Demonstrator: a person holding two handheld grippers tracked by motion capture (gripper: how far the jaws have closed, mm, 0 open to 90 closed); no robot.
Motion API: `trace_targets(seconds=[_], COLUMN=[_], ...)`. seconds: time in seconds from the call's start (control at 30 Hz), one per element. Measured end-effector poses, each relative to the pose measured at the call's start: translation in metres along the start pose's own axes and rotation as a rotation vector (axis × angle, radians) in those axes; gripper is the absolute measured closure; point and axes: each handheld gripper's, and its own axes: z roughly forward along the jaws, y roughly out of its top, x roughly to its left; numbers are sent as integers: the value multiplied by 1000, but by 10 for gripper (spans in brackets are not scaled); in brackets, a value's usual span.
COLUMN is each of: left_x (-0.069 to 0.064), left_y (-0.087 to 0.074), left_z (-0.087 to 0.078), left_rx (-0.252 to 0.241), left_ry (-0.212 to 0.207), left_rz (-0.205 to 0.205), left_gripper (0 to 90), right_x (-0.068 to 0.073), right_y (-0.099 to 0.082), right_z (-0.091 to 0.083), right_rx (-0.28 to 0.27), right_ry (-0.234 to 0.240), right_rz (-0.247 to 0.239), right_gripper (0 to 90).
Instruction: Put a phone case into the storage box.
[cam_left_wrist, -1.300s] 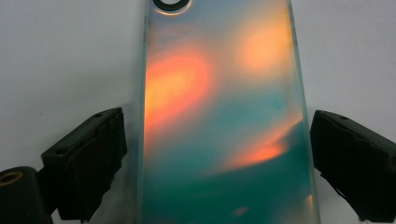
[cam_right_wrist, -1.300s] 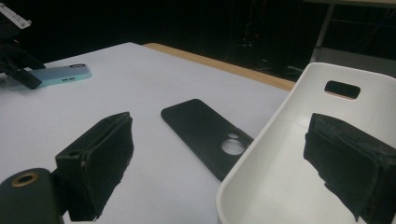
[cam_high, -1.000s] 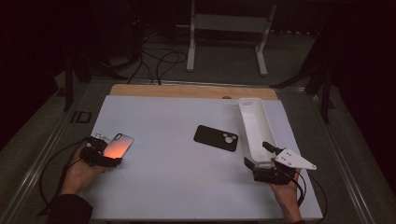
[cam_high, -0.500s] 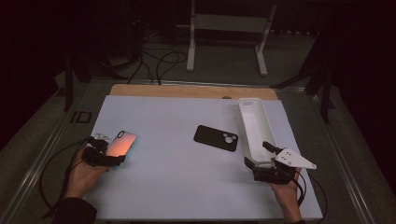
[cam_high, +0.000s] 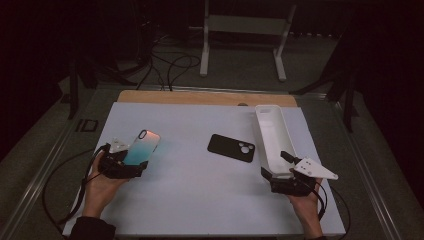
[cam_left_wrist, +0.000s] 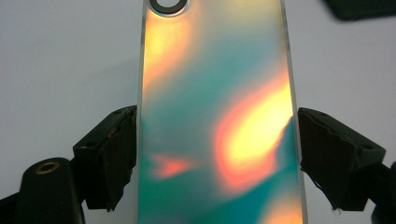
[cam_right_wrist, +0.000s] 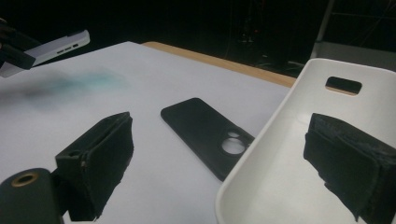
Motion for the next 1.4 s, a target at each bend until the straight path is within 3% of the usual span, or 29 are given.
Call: trace_targets(seconds=[0.23, 0.53, 0.67, 0.7, 0.97, 1.4], left_x=[-27, -44, -53, -58, -73, -95], left_y=[13, 21, 26, 28, 36, 46], left_z=[-11, -12, -12, -12, -11, -2], left_rx=[-78, -140, -170, -184, -220, -250], left_ry=[-16, -25, -36, -44, -61, -103], left_rz=[57, 82, 94, 104, 147, 207], left_gripper=[171, 171, 171, 170, 170, 170], right_x=[2, 5, 5, 6, 11, 28], right_y=[3, 18, 23, 27, 40, 63], right_z=[5, 11, 14, 17, 28, 61], right_rx=[31, 41, 38, 34, 41, 62], right_ry=[29, 51, 68, 92, 140, 233], right_rz=[27, 27, 47, 64, 58, 85], right_gripper=[81, 81, 81, 81, 81, 81])
